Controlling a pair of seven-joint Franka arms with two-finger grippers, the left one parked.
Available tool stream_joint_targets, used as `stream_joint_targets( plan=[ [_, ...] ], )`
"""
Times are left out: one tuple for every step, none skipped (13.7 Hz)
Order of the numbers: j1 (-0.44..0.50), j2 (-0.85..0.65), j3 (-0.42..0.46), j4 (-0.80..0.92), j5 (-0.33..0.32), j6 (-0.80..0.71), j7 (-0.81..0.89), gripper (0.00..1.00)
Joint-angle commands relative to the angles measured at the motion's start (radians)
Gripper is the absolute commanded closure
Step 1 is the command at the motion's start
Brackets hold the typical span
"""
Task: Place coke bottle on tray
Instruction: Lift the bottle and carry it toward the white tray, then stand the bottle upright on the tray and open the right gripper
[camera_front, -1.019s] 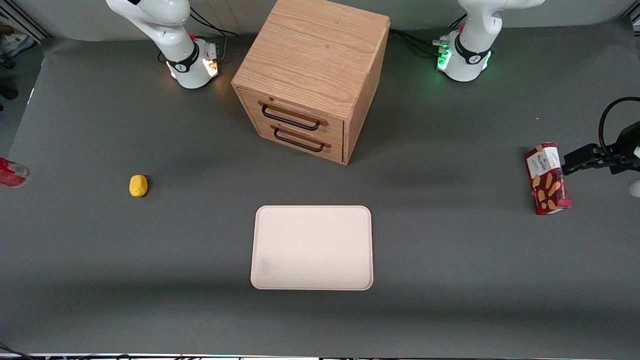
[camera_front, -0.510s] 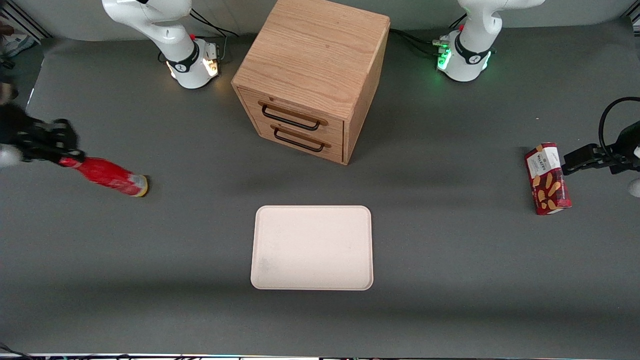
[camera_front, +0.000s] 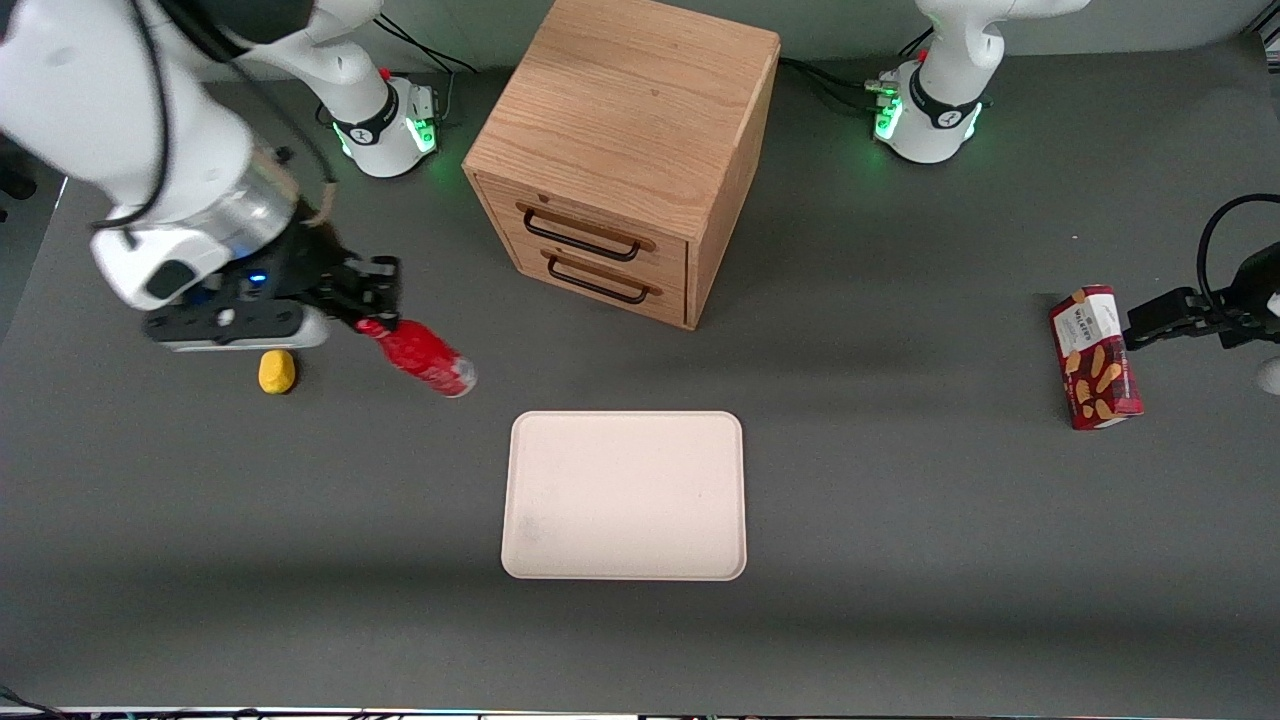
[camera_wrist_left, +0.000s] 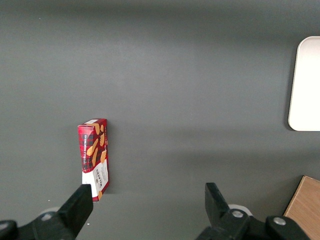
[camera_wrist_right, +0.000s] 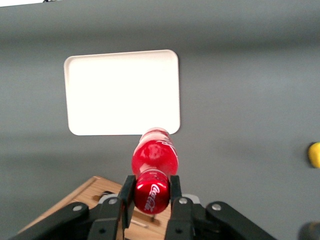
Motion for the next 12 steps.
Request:
stream_joint_targets(
  plan=[
    [0.031, 0.016, -0.016, 0.022, 0.016, 0.026, 0.074, 1.0],
    [0.031, 0.028, -0.016, 0.024, 0.017, 0.035, 0.074, 1.0],
    [0.029, 0.049, -0.016, 0.022, 0.016, 0.053, 0.074, 1.0],
    [0.028, 0.075, -0.018, 0.022, 0.016, 0.075, 0.074, 1.0],
    [0.024, 0.112, -0.018, 0.022, 0.014, 0.093, 0.075, 1.0],
    [0.021, 0.147, -0.021, 0.022, 0.011, 0.11, 0.077, 1.0],
    [0.02, 0.183, -0.021, 0.022, 0.007, 0.144, 0.075, 1.0],
    [0.018, 0.212, -0.023, 0.019, 0.005, 0.176, 0.075, 1.0],
    [0.018, 0.241, -0.024, 0.021, 0.005, 0.207, 0.075, 1.0],
    [0.017, 0.272, -0.032, 0.019, 0.004, 0.24, 0.074, 1.0],
    [0.02, 0.302, -0.052, 0.018, 0.004, 0.27, 0.074, 1.0],
    [0.02, 0.328, -0.055, 0.016, 0.004, 0.291, 0.074, 1.0]
  ],
)
